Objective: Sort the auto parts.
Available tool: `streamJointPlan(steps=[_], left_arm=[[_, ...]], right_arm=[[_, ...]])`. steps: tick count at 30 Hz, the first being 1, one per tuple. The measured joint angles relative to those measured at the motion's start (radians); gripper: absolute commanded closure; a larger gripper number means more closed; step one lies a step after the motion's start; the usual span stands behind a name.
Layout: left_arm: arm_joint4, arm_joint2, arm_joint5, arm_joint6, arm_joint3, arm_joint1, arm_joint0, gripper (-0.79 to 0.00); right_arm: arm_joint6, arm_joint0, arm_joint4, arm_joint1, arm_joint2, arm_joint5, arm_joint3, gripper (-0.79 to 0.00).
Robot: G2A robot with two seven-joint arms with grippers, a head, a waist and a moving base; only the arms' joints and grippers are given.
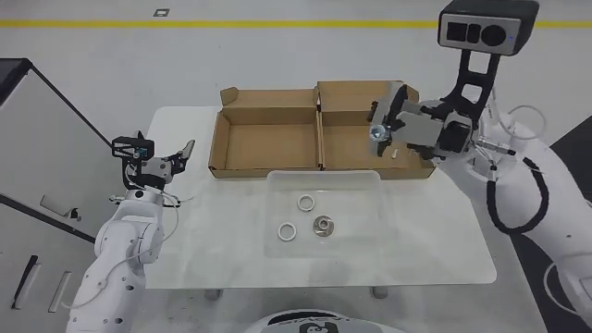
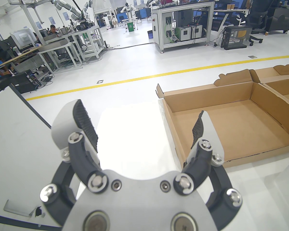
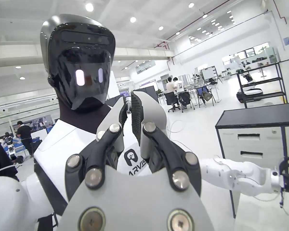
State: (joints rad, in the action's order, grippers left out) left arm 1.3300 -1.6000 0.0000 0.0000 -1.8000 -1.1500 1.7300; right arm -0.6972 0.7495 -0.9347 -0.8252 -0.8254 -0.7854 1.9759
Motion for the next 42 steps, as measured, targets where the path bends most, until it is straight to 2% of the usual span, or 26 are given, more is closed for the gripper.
streamJointPlan(steps=[6, 9, 15, 27, 42], left_arm=[[0.000, 0.000, 0.000, 0.000, 0.000, 0.000, 0.000, -0.785], [0.000, 0.000, 0.000, 0.000, 0.000, 0.000, 0.000, -0.785], [0.000, 0.000, 0.000, 0.000, 0.000, 0.000, 0.000, -0.785], [0.000, 0.000, 0.000, 0.000, 0.000, 0.000, 0.000, -0.785], [0.000, 0.000, 0.000, 0.000, 0.000, 0.000, 0.000, -0.785]], right_arm=[[0.056, 0.002, 0.148, -0.020, 0.004, 0.113, 0.012, 0.000], [0.076, 0.011, 0.171, -0.030, 0.003, 0.128, 0.025, 0.000], [0.113, 0.040, 0.124, -0.056, 0.004, 0.053, 0.040, 0.000], [0.102, 0.068, 0.020, -0.106, 0.013, -0.050, 0.035, 0.000], [0.092, 0.069, -0.038, -0.177, 0.027, -0.122, 0.025, 0.000]])
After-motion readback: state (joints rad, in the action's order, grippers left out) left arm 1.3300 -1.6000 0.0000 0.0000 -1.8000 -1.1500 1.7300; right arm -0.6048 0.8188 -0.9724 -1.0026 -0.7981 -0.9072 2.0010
